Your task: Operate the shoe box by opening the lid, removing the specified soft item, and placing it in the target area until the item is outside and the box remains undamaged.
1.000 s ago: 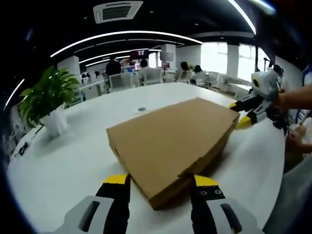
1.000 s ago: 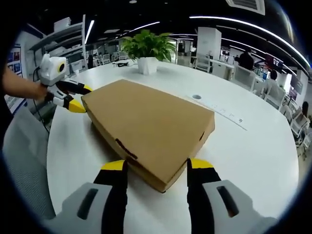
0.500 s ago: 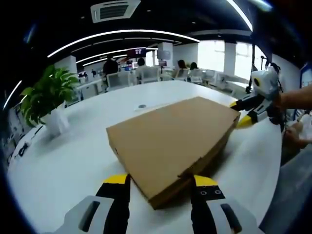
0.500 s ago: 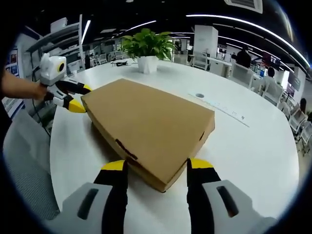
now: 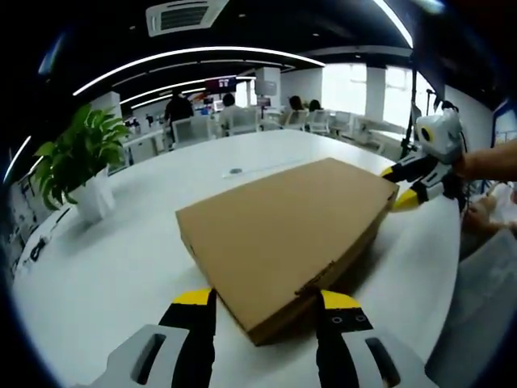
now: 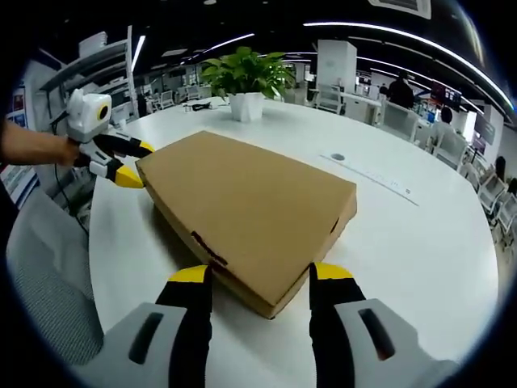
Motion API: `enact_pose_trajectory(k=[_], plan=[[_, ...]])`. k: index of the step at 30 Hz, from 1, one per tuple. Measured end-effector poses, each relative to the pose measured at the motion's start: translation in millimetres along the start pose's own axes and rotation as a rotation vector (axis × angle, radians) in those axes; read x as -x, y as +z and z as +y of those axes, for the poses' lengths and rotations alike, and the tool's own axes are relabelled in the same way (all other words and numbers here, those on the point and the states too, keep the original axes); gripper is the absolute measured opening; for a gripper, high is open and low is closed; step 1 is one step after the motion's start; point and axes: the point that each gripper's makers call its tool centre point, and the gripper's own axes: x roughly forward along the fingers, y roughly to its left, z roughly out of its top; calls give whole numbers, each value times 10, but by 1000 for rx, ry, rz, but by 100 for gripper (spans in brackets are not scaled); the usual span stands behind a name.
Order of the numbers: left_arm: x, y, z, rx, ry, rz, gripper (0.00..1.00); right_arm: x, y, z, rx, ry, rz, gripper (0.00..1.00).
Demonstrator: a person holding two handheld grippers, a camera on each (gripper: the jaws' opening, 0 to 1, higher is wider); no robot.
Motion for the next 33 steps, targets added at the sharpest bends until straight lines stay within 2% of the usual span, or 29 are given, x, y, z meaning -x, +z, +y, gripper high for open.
enact_pose_trajectory(k=[33], plan=[[400,-301,285,-30,-36,52,49,-155,46,589,-38,-30,-5,44]])
